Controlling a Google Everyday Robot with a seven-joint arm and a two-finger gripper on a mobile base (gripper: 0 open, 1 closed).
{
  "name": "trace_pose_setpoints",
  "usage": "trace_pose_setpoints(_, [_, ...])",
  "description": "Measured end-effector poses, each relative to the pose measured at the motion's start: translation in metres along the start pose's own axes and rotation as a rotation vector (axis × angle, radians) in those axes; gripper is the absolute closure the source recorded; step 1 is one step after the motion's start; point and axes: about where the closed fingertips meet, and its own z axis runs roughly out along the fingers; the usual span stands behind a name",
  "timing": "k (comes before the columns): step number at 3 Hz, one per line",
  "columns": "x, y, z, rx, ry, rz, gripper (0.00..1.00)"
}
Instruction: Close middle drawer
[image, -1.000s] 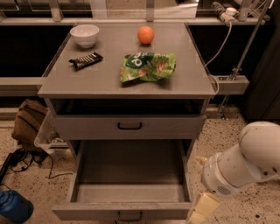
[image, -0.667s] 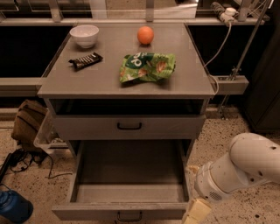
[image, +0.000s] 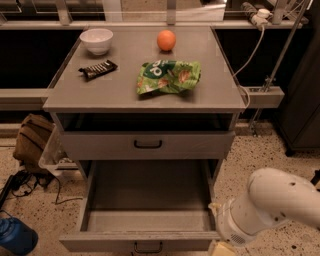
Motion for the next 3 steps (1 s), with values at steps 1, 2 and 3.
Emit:
trace_pose_setpoints(1, [0.021,0.017,0.036,-0.012,0.039,0.027,0.0])
trace_pose_setpoints(2, [0.04,0.023,0.071,-0.04,0.048,0.074,0.0])
trace_pose_setpoints(3, [0.041,0.023,0.071,-0.04,0.048,0.074,0.0])
